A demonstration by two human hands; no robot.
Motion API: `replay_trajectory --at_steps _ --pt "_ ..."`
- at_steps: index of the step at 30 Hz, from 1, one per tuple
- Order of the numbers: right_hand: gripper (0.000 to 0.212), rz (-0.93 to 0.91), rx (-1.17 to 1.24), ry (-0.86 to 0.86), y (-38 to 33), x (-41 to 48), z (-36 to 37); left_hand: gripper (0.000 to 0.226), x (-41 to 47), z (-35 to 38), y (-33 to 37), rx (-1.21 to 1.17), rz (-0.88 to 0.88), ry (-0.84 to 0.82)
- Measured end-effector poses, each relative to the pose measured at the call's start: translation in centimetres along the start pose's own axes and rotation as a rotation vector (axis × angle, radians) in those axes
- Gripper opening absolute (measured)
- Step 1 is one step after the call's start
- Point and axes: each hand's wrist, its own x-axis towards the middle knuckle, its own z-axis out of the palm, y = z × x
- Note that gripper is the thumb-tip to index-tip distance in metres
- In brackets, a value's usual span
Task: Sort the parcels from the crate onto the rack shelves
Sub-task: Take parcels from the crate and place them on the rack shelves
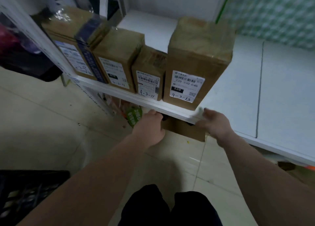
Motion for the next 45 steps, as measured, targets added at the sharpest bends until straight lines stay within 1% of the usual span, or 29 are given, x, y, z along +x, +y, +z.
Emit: replay_trajectory --at_steps 2,3,6,9,11,14,17,19,21,23,26,28,30,33,37,41,44,45 --pt "0.057 0.068 0.027 -0.011 -0.6 -3.4 -0.2 0.034 -2.6 -2.1 0.1 -0.071 -0.052 -0.057" --pt "0.053 0.095 0.038 -0.021 -1.1 -5.3 -0.2 0.031 -4.0 -3.1 0.2 -0.090 -0.075 -0.068" --pt "0.055 0.172 0.079 -0.077 -2.5 -11.1 -0.1 0.017 -8.6 -6.3 0.8 -0.103 -0.115 -0.080" --pt "0.051 0.222 0.127 -0.130 -4.5 -17.4 -0.3 0.016 -13.5 -9.3 1.4 -0.130 -0.117 -0.060" --pt "0.044 0.204 0.110 -0.145 -5.7 -21.2 -0.4 0.016 -16.8 -11.1 1.6 -0.139 -0.127 -0.040" --pt "0.034 0.118 0.011 -0.119 -6.8 -25.6 -0.3 0.016 -21.2 -13.1 0.6 -0.176 -0.178 -0.064" --pt "0.023 0.078 -0.027 -0.095 -7.1 -29.2 0.4 0.033 -25.7 -14.1 -1.1 -0.210 -0.241 -0.060" --pt "0.019 0.053 -0.036 -0.085 -6.8 -31.8 1.1 0.039 -29.4 -14.0 -2.1 -0.288 -0.274 -0.048" --pt "0.019 0.022 -0.045 -0.078 -6.1 -34.5 2.2 0.035 -33.9 -13.5 -3.2 -0.382 -0.357 -0.020" --pt "0.019 0.011 -0.046 -0.099 -5.5 -37.1 3.3 0.027 -38.3 -12.3 -4.3 -0.419 -0.452 -0.001" --pt "0.020 0.003 -0.030 -0.138 -4.4 -41.3 5.4 0.014 -44.8 -10.4 -5.7 -0.397 -0.552 -0.024" --pt "0.022 0.021 -0.024 -0.164 -3.4 -44.2 7.0 0.014 -48.4 -9.6 -6.7 -0.382 -0.588 -0.040" --pt "0.023 0.080 -0.030 -0.194 -2.1 -46.8 8.8 0.014 -51.9 -9.2 -7.4 -0.392 -0.620 -0.055" --pt "0.019 0.131 -0.034 -0.254 -1.4 -49.6 11.5 0.009 -56.2 -9.4 -8.6 -0.453 -0.636 -0.020" --pt "0.009 0.130 0.066 -0.356 -4.0 -52.2 15.7 0.009 -61.4 -10.4 -12.3 -0.498 -0.680 0.012" --pt "0.009 0.120 0.132 -0.364 -7.6 -54.3 21.0 0.013 -66.7 -11.5 -17.1 -0.521 -0.691 0.056" --pt "0.008 0.217 0.243 -0.330 -10.6 -56.4 26.8 0.015 -71.5 -13.0 -22.6 -0.482 -0.669 0.028" --pt "0.008 0.256 0.290 -0.331 -11.8 -57.3 29.5 0.015 -73.2 -13.6 -25.0 -0.473 -0.691 0.031"
